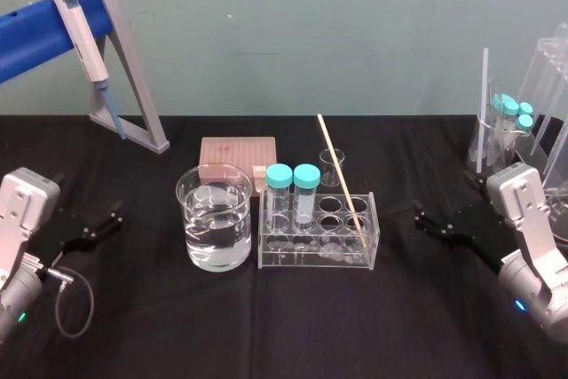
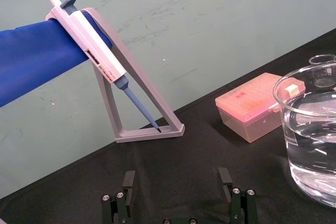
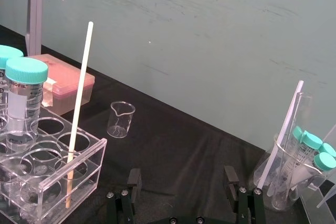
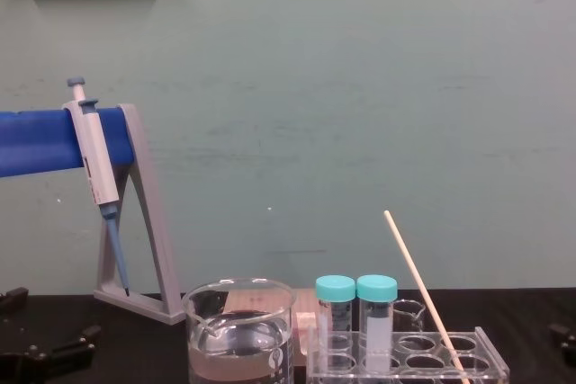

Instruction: Hold the thermometer with one hand and immerse one end into the beaker, then reinsert it into the test tube rack.

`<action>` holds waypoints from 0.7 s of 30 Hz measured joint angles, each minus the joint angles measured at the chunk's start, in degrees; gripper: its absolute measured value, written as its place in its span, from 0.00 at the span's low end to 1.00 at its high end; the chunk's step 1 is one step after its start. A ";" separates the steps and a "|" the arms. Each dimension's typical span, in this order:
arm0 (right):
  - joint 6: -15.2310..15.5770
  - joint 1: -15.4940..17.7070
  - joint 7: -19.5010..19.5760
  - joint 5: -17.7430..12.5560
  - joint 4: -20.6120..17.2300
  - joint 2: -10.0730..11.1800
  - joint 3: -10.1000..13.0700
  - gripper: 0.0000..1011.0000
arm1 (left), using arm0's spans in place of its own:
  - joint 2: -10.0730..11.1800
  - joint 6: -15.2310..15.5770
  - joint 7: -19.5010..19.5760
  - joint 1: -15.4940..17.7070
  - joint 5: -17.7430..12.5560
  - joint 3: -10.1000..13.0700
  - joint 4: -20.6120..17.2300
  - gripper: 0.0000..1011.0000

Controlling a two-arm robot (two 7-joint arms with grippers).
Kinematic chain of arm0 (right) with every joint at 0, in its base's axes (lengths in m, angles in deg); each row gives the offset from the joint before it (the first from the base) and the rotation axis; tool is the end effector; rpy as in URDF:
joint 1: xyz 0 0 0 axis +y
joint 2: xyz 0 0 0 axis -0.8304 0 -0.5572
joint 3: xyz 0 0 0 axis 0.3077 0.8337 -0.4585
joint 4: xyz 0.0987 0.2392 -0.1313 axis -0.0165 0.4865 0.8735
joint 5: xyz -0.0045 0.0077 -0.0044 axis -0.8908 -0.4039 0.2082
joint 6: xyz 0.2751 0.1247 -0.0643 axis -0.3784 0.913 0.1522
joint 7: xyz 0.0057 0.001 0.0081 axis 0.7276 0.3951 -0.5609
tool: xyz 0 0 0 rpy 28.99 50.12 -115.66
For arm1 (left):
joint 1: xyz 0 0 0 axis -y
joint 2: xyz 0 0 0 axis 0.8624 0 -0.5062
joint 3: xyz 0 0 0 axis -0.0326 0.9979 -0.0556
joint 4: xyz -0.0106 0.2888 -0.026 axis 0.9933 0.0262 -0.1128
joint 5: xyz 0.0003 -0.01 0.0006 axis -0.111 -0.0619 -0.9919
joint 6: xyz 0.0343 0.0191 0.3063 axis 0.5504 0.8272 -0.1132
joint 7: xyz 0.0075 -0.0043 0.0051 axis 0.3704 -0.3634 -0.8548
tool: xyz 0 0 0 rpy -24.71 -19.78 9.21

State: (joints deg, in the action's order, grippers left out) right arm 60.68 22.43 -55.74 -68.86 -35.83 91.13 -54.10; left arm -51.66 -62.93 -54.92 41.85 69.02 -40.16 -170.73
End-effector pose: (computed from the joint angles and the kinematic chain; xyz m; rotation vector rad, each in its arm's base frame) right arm 0.3580 -0.0827 -0.3022 -0.3046 -0.2849 -1.2479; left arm 0.3581 0.0826 -0.3023 0.3043 -0.2851 1.2478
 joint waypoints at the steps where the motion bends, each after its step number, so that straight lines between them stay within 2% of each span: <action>1: 0.00 0.00 0.00 0.00 0.00 0.00 0.00 0.99 | 0.00 0.00 0.00 0.00 0.00 0.00 0.00 0.99; 18: 0.00 0.00 0.00 0.00 0.00 0.00 0.02 0.99 | 0.00 0.00 0.00 0.00 0.00 0.00 0.00 0.99; 20: -0.14 -0.10 -1.45 -0.91 -0.12 0.04 0.46 0.99 | 0.00 0.00 0.00 0.00 0.00 0.00 0.00 0.99; 21: -0.10 -0.36 -3.15 -2.29 -0.61 0.08 1.16 0.99 | 0.00 0.00 0.00 0.00 0.00 0.00 0.00 0.99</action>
State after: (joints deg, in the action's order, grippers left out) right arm 60.58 22.07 -58.89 -71.16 -36.44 91.22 -52.94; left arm -51.66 -62.93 -54.92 41.85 69.02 -40.16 -170.72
